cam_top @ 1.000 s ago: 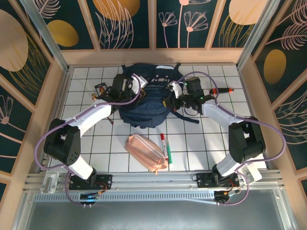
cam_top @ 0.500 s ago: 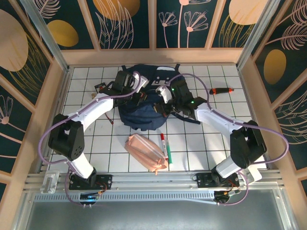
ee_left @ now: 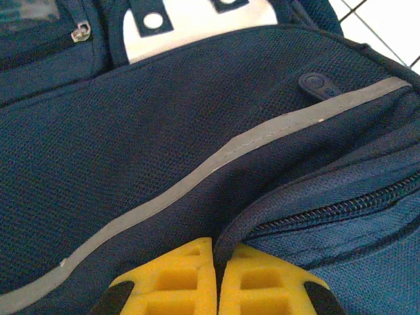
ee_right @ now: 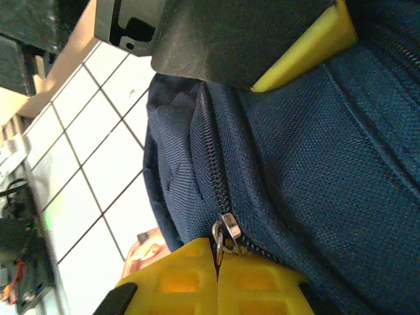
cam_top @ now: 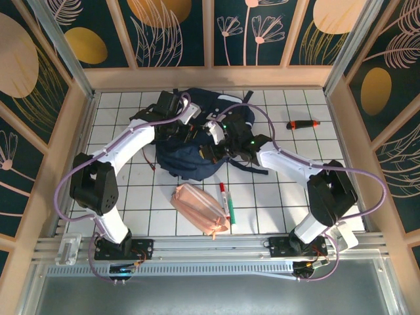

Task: Pack books, pencil case, and school supplies into a backpack

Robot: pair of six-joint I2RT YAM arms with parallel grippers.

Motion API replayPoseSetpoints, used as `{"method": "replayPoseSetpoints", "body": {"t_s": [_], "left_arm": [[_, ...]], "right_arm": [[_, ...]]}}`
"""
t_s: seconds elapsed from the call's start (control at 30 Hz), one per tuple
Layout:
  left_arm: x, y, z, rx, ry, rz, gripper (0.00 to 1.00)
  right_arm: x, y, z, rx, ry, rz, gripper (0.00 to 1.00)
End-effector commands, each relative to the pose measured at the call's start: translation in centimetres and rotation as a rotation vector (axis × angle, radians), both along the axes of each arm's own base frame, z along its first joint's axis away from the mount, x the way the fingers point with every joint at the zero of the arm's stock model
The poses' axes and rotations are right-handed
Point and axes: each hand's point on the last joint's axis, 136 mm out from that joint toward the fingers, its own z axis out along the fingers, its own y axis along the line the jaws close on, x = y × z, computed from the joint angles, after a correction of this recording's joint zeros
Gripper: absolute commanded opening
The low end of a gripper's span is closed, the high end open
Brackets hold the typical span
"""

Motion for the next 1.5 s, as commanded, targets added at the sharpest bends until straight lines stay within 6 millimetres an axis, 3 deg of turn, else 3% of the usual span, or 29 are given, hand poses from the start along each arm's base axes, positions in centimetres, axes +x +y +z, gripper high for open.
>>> {"method": "replayPoseSetpoints", "body": {"t_s": [0.0,0.2,0.33,0.47,0.6,0.67,0.77,0.93,1.0,1.13,1.27,1.37,1.47], "left_arm": [[3.5,-2.0,4.7,-0.056,-0.162,0.027,0.0],[4.2,-0.8,5.0,0.005,-0.204,0.071,0.0],[5.0,1.2,6.6,0.048,-0.253,0.192,0.0],[5.2,2.3,7.8,0.018,-0.251,0.306,0.0],[4.6,0.6,8.6,-0.094,-0.177,0.321,0.0],[4.1,-1.7,7.9,-0.157,-0.118,0.302,0.0],[3.4,-4.6,7.5,-0.226,-0.074,0.27,0.0],[3.8,-6.8,8.5,-0.331,-0.033,0.264,0.0],[3.9,-8.1,8.6,-0.366,0.007,0.24,0.0],[4.6,-10.3,6.8,-0.448,0.094,0.228,0.0],[6.3,-11.1,5.6,-0.477,0.119,0.274,0.0],[7.2,-12.1,6.1,-0.53,0.148,0.294,0.0],[7.7,-12.8,6.4,-0.564,0.176,0.299,0.0]], "right_arm": [[-6.0,2.3,3.1,0.115,0.124,0.302,0.0],[-2.0,-1.7,5.5,0.166,0.231,0.152,0.0],[0.3,-1.4,5.9,0.11,0.263,0.057,0.0],[3.9,-3.1,3.6,-0.021,0.247,-0.127,0.0],[7.0,-6.7,1.3,-0.123,0.239,-0.238,0.0],[8.1,-8.8,0.9,-0.154,0.219,-0.281,0.0],[9.4,-12.5,0.9,-0.2,0.193,-0.357,0.0],[11.9,-19.1,-0.4,-0.286,0.156,-0.525,0.0],[12.0,-19.0,-0.8,-0.271,0.147,-0.51,0.0],[11.0,-16.7,-1.5,-0.243,0.078,-0.444,0.0],[10.4,-16.5,-2.1,-0.274,0.06,-0.458,0.0],[8.6,-14.8,-1.9,-0.296,0.025,-0.381,0.0],[5.6,-12.1,-1.2,-0.268,-0.013,-0.218,0.0]]}}
